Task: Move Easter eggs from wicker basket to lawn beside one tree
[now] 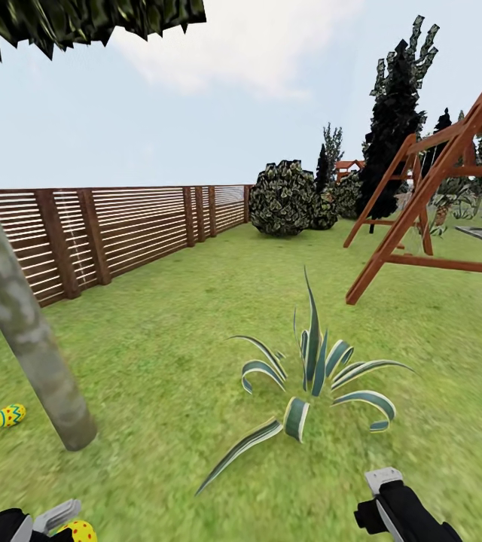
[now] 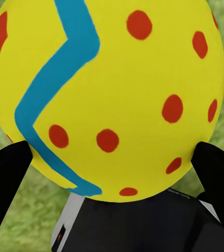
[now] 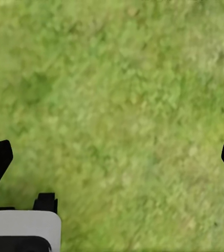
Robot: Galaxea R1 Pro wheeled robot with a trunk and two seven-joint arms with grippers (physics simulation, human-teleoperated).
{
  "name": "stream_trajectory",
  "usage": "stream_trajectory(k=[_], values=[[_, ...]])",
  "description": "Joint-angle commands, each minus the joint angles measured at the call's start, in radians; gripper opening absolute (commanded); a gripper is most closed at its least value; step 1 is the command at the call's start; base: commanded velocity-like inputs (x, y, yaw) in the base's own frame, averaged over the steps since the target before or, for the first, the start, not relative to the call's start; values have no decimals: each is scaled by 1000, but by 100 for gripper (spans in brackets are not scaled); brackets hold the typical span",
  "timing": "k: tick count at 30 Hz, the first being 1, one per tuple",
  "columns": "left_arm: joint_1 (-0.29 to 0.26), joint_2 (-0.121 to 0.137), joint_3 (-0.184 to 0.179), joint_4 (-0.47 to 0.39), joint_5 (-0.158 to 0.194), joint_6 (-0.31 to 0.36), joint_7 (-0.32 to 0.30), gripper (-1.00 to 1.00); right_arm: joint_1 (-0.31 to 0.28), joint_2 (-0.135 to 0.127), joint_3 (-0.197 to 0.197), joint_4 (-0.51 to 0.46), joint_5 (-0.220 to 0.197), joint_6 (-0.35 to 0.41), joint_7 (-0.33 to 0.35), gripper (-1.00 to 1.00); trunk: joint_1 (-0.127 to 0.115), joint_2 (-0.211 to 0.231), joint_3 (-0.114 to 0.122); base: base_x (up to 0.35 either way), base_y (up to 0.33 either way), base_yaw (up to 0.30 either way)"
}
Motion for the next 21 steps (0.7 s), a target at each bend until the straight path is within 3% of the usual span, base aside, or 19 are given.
stream_trajectory(k=[1, 21], values=[[-1, -1, 5, -1, -3, 5, -5, -100, -1, -1, 5, -2, 7, 6, 1, 100, 4, -9, -5, 0, 0, 0], [-1, -6, 3, -1, -4, 5, -5, -100, -1, -1, 5, -2, 7, 3, 1, 100, 81, -149, -68, 0, 0, 0]])
